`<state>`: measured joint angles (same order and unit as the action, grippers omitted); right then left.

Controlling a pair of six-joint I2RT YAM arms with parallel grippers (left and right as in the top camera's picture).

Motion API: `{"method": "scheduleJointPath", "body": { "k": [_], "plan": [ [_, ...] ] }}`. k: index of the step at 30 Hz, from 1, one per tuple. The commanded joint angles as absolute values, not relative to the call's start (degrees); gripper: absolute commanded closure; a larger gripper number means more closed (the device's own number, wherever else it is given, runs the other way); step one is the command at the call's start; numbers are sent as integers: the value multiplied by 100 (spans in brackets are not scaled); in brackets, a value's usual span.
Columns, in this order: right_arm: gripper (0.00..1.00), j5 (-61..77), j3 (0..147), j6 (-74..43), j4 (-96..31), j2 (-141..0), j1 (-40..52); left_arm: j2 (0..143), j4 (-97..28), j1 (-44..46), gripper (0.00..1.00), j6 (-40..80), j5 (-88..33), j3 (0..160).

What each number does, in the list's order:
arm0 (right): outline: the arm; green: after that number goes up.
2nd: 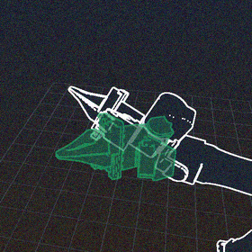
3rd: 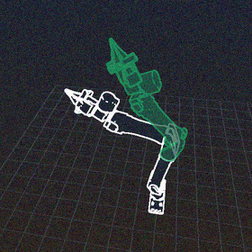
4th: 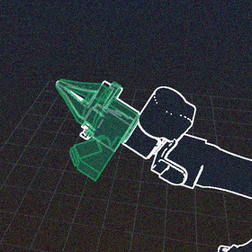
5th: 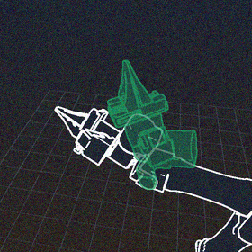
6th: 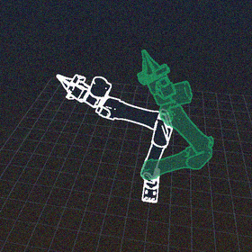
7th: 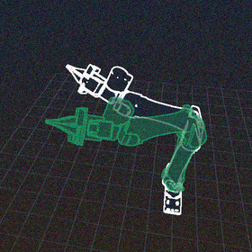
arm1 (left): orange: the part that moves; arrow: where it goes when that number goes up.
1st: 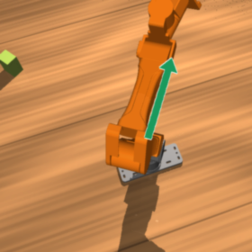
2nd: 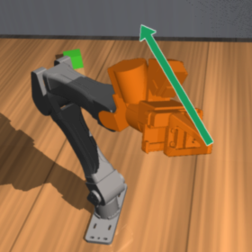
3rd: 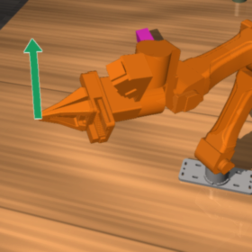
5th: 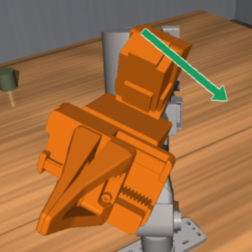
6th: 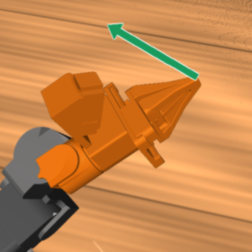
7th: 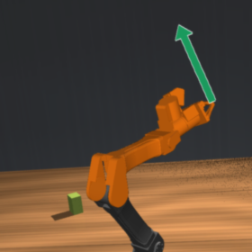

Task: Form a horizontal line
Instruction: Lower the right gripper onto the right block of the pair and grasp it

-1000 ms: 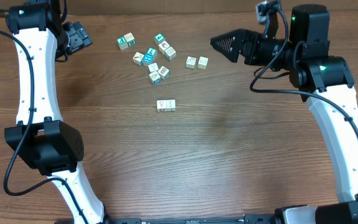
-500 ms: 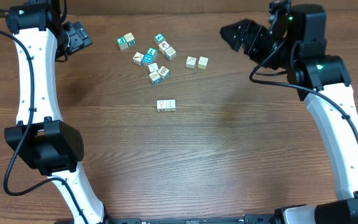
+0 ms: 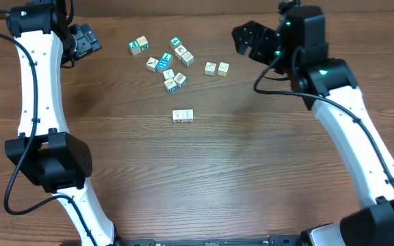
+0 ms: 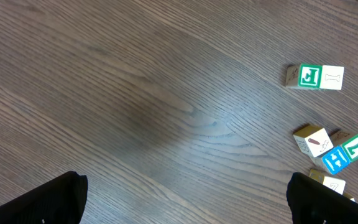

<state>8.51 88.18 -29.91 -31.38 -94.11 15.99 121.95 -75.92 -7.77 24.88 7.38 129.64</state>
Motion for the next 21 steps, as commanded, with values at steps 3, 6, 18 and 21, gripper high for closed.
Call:
{"method": "scheduleJointPath", "body": {
  "k": [3,6,18,21],
  "plan": [
    [4,145,8917,-2797,-2744,-10243,1791,12140,-7609,-784,0,2379,792,13043],
    [4,60,8917,-2799,-2458,-10632,1791,12140,-7609,-786,1,2379,792,13043],
    [7,-366,8917,-2801,-1538,-12103,1929,12140,-7609,-786,0,2379,792,13043],
    [10,-381,8917,-2801,-1481,-12202,1931,12140,-7609,-786,0,2379,792,13043]
  ]
}}
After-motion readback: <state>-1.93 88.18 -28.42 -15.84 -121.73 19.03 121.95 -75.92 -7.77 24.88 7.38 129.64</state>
